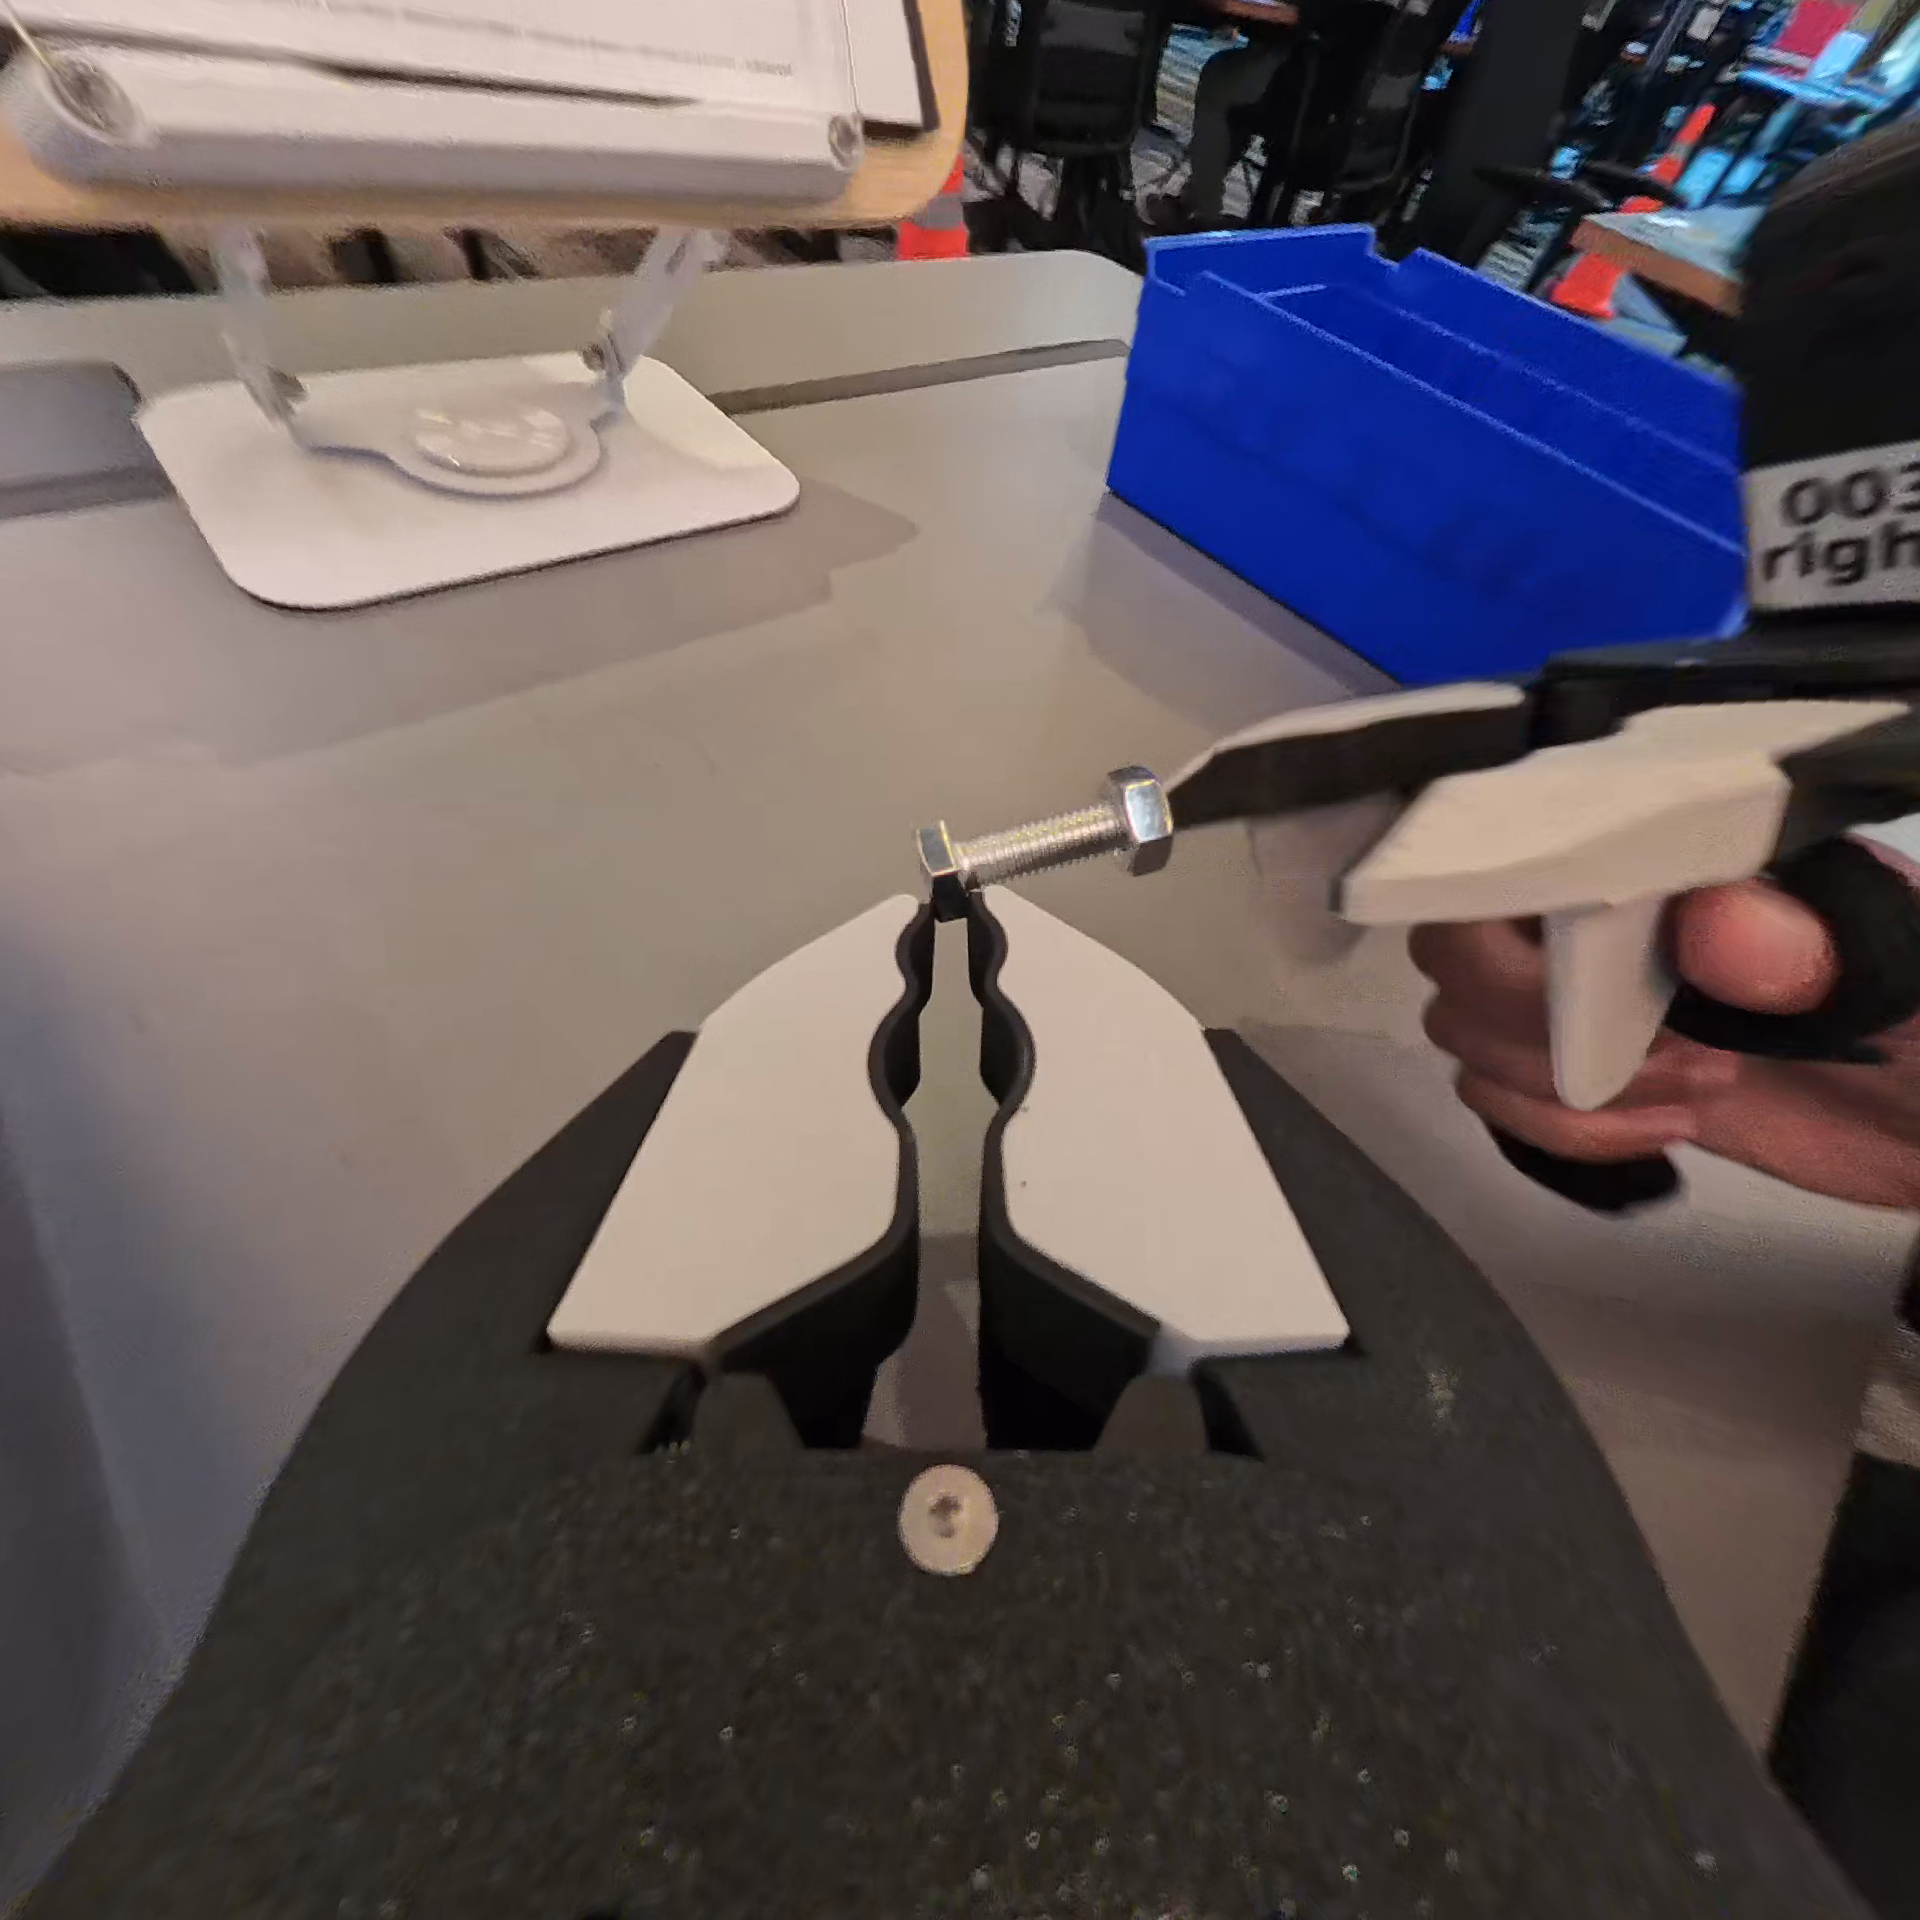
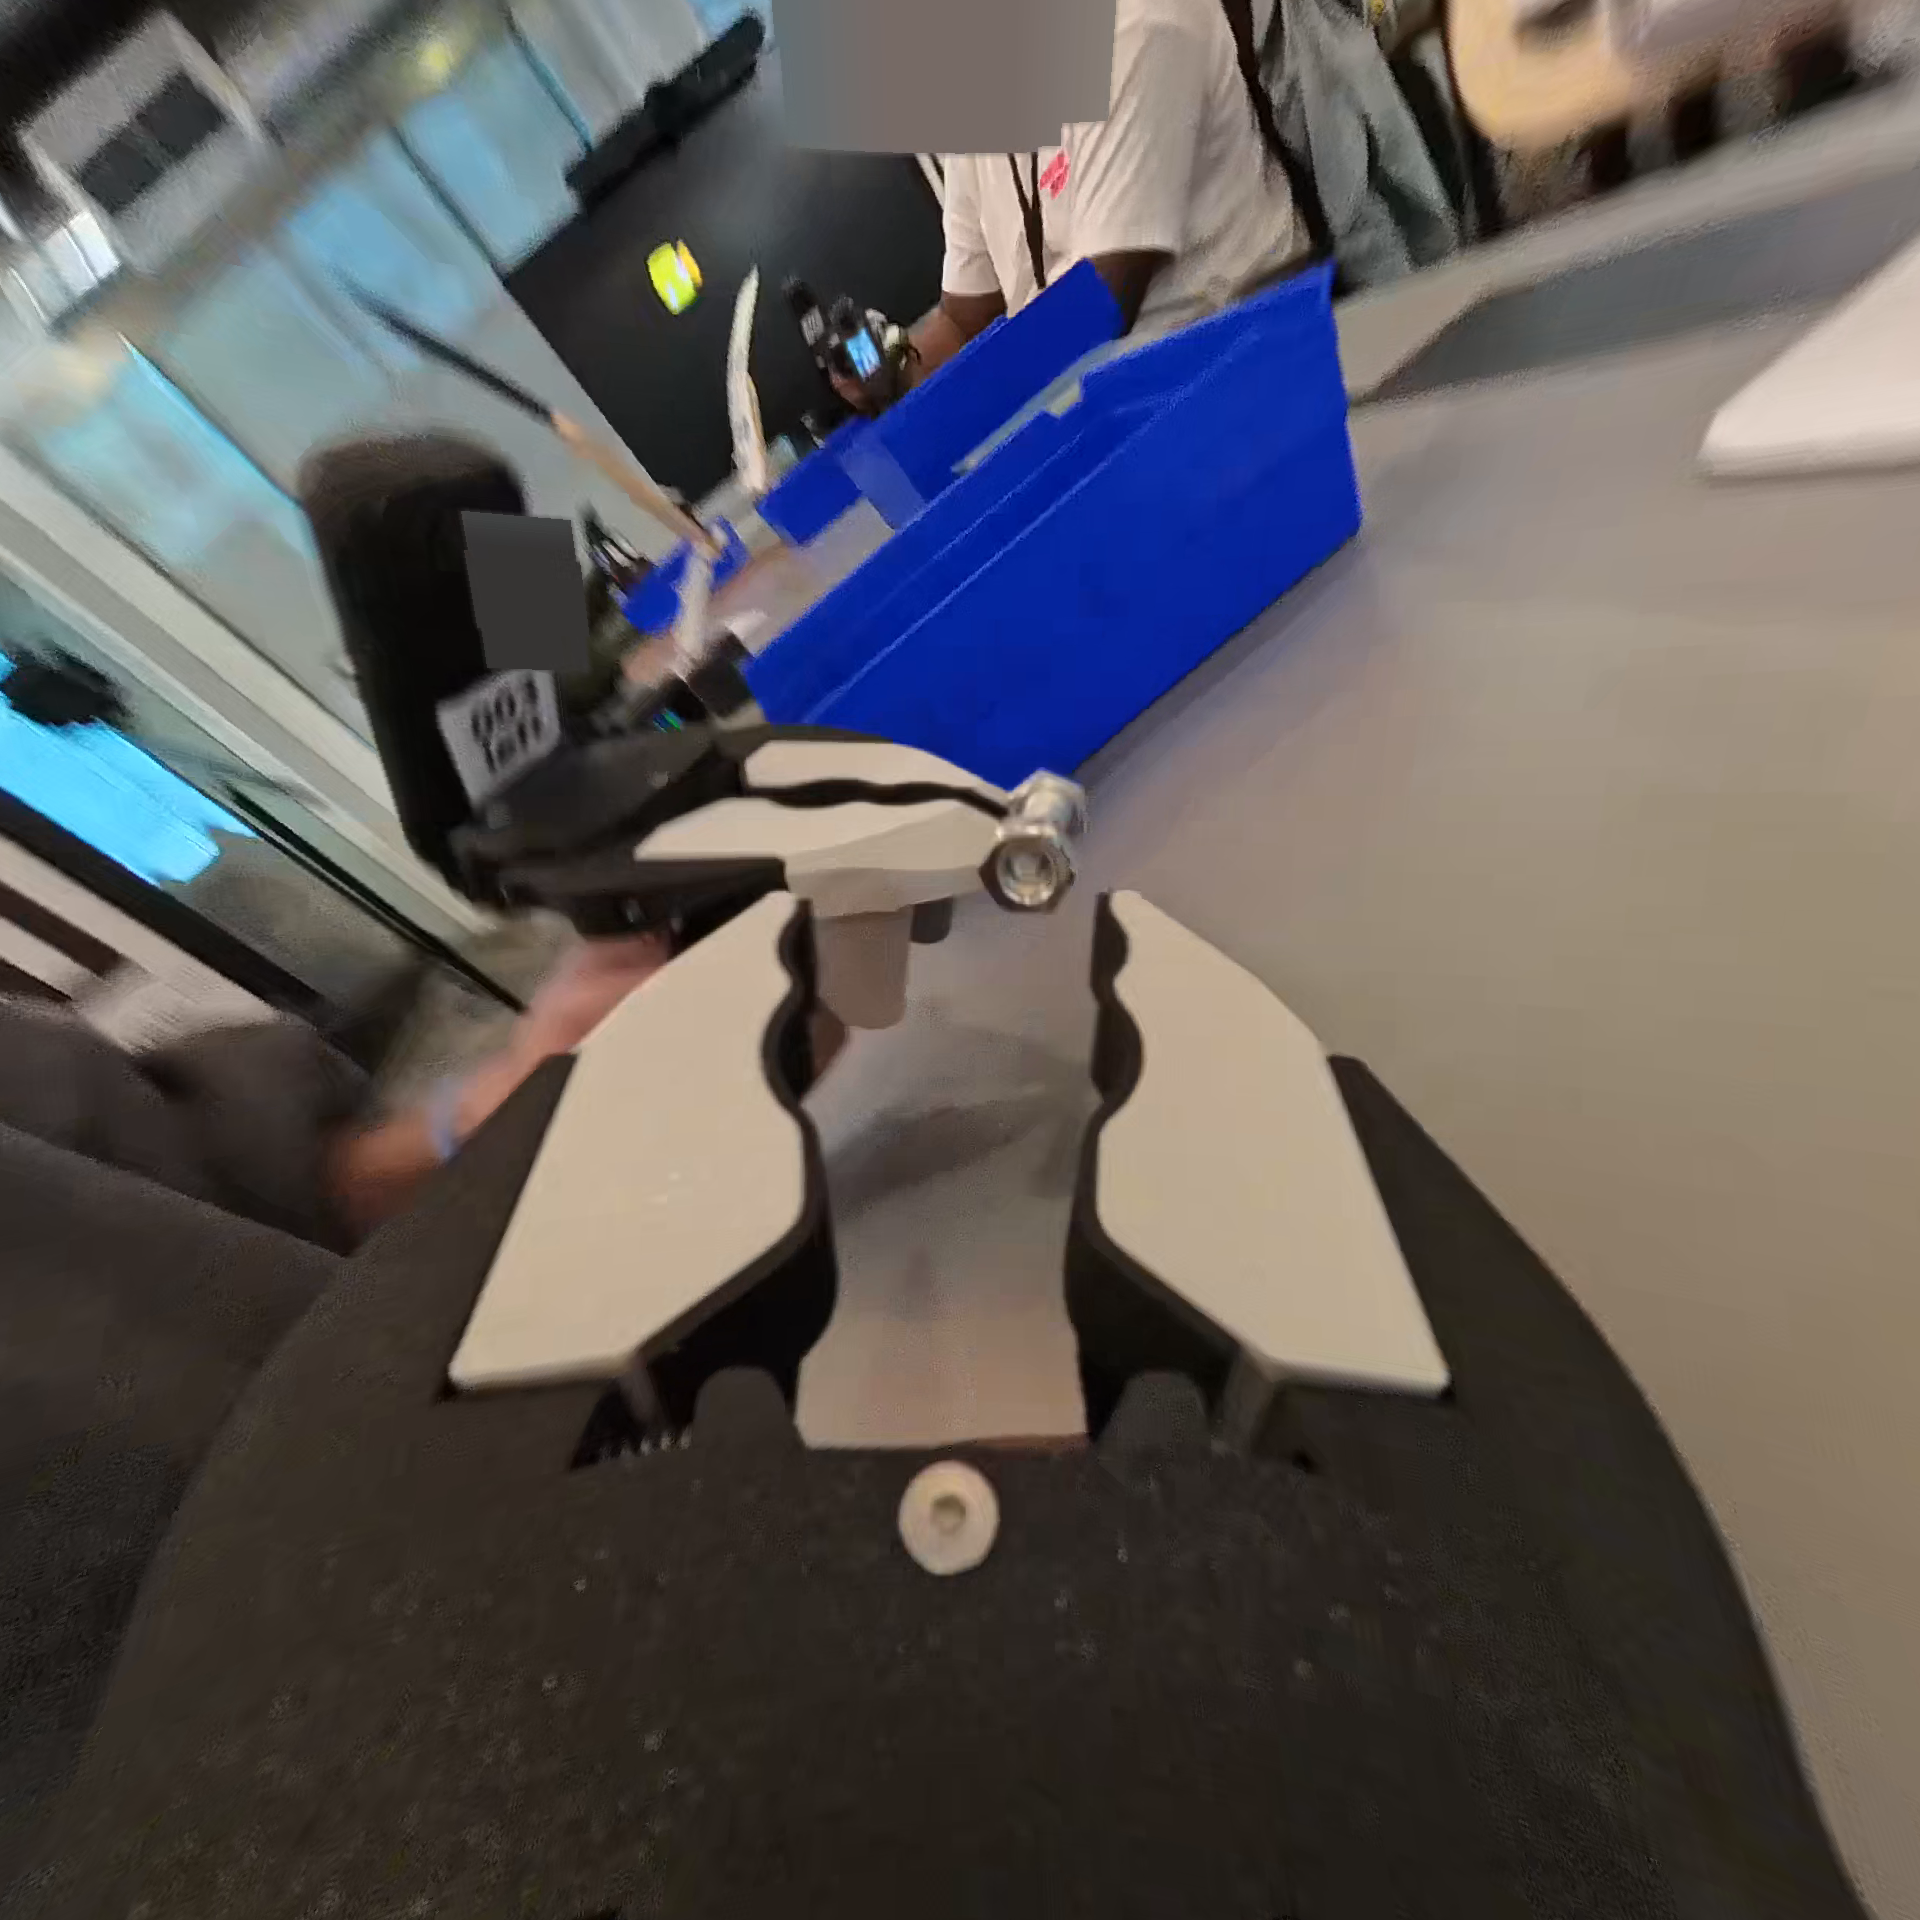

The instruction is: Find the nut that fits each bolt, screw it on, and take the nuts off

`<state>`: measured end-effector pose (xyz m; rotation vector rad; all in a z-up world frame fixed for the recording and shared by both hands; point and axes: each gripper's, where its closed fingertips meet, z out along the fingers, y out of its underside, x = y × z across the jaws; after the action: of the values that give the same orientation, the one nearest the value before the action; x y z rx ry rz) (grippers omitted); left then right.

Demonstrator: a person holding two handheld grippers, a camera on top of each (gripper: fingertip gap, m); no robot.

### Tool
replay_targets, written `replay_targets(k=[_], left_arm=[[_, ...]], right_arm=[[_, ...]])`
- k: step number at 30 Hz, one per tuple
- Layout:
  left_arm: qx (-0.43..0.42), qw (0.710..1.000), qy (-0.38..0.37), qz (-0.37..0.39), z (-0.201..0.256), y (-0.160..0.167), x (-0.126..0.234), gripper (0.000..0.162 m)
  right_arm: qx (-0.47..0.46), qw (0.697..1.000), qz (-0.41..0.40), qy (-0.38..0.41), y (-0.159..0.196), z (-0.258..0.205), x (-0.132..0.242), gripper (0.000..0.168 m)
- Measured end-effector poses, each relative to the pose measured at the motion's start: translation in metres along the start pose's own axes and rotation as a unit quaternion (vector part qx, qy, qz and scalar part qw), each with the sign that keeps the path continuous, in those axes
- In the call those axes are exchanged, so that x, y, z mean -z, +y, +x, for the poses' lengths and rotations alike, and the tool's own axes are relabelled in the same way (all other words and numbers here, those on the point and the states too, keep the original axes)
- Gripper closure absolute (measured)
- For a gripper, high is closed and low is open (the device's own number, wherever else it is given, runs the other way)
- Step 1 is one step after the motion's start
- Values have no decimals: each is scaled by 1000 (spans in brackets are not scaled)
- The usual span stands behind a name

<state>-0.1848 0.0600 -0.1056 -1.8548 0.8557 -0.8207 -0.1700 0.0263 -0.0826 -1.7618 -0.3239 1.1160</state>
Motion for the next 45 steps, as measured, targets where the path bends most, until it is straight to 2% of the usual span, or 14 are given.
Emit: replay_targets(k=[1,2,5,9,11,14,17,23,29,35,38,39,41,45], left_arm=[[18,1000,20,-5,1,1,0,156],[38,999,35,-6,1,1,0,156],[64,996,59,-13,-1,3,0,156],[61,996,67,-21,2,3,1,156],[56,996,70,-21,5,2,2,156],[62,996,68,-16,4,-1,4,156],[72,995,75,-8,3,-5,8,156],[46,997,68,-13,5,-5,6,156],[40,997,69,-9,8,-10,11,156],[26,998,63,-14,7,-8,9,156],[25,998,58,-13,7,-9,11,156],[31,997,64,-8,8,-10,12,156],[44,996,75,-3,8,-13,14,156],[32,997,68,-10,7,-11,12,156]], right_arm=[[76,997,-4,12,-3,-2,2,107],[158,987,-12,21,-4,-5,4,106],[374,923,-66,65,2,-5,5,108],[492,858,-96,110,4,-2,-6,105],[521,840,-105,105,7,-4,-13,107],[537,827,-124,112,13,2,-17,106],[520,834,-134,130,12,19,-11,111],[536,833,-107,92,3,-14,-14,113],[505,844,-149,101,22,23,-5,115],[534,836,-108,69,3,-17,-12,115],[522,839,-132,72,13,1,-15,109],[513,843,-149,68,20,10,-13,117],[505,844,-161,78,26,24,-8,119],[513,846,-123,76,2,2,-6,118]])
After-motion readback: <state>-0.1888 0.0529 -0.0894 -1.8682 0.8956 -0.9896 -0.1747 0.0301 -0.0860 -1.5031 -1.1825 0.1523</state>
